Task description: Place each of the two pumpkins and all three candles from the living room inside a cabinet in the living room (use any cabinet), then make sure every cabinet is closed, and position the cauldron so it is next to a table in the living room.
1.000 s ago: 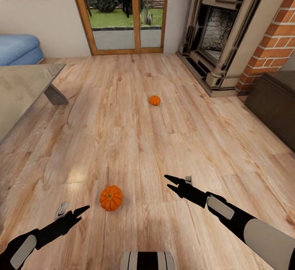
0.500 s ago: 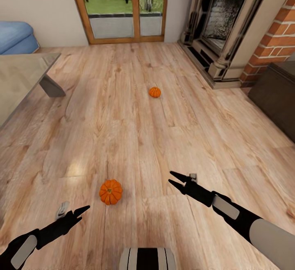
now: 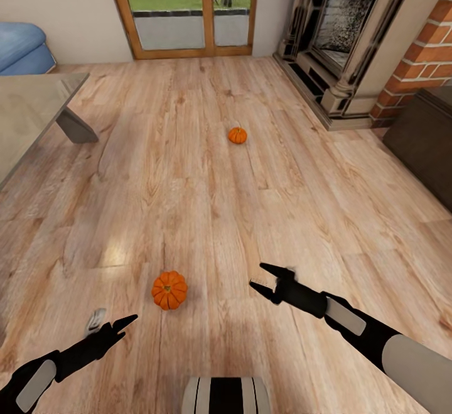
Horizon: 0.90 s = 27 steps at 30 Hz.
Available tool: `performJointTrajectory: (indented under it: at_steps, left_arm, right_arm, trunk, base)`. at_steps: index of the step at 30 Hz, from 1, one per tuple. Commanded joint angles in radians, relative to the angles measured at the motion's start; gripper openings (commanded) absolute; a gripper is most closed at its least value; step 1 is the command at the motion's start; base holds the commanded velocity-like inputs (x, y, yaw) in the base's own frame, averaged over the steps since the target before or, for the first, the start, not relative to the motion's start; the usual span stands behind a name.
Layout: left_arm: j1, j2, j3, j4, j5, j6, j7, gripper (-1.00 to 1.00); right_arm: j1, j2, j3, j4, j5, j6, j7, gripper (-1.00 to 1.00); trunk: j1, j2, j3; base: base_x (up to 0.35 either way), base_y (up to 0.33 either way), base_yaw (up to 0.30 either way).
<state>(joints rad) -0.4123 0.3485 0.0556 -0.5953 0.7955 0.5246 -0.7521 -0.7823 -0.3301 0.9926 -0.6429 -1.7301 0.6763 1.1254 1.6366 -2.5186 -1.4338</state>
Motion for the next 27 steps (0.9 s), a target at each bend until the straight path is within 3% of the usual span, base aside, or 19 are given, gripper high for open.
performJointTrajectory:
  at_steps: [1, 7, 27]
  left_arm:
    - [0.0, 0.0, 0.001, 0.0, 0.005, 0.008, -0.001, 1.0]
    - [0.0, 0.0, 0.001, 0.0, 0.005, 0.009, -0.002, 1.0]
    - [0.0, 0.004, 0.003, 0.0, 0.004, 0.009, -0.003, 1.0]
  right_arm:
    - [-0.002, -0.001, 0.007, 0.0, -0.011, 0.033, 0.002, 1.0]
    - [-0.002, -0.001, 0.007, 0.004, -0.017, 0.082, 0.003, 1.0]
    - [-0.002, -0.001, 0.006, 0.005, -0.017, 0.081, 0.003, 1.0]
  trunk:
    - [0.0, 0.0, -0.001]
    - [0.002, -0.001, -0.02]
    - [0.002, -0.001, -0.02]
  base:
    - [0.0, 0.0, 0.0]
    - [0.0, 0.0, 0.0]
    - [0.047, -0.043, 0.0]
